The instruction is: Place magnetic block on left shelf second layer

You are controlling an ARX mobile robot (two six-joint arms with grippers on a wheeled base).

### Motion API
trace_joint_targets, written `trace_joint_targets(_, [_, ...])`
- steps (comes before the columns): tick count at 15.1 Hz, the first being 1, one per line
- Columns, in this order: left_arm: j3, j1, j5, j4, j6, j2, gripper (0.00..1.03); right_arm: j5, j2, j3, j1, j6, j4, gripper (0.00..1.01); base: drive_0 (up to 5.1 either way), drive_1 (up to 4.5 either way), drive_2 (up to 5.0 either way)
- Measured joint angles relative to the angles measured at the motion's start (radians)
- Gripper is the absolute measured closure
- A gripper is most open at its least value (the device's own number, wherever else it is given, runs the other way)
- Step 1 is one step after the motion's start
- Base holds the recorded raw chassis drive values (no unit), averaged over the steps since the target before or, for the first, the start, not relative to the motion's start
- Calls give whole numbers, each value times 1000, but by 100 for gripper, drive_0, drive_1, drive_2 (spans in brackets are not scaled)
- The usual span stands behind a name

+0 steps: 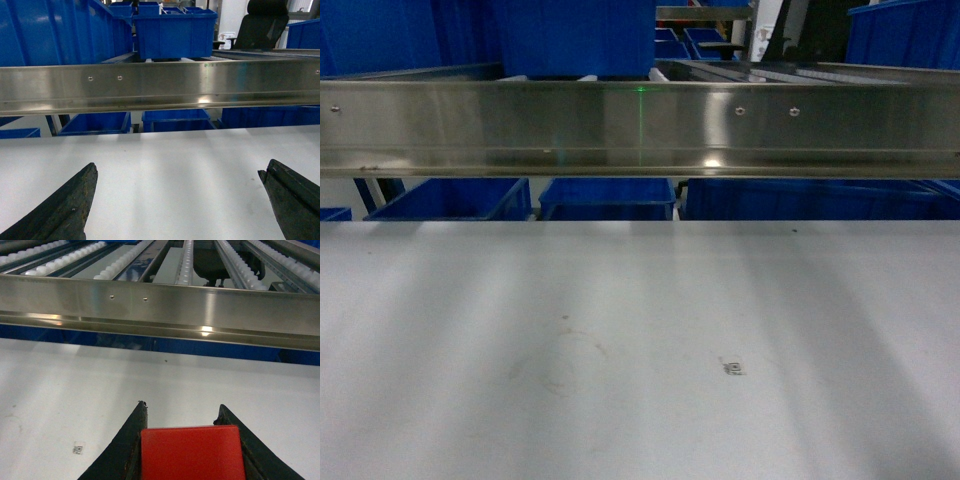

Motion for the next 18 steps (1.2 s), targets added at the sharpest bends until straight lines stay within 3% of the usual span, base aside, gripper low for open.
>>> trace_joint_targets(18, [0, 0, -3, 2, 0, 0, 5, 1, 0, 0, 0, 0, 0, 68, -499, 246, 246])
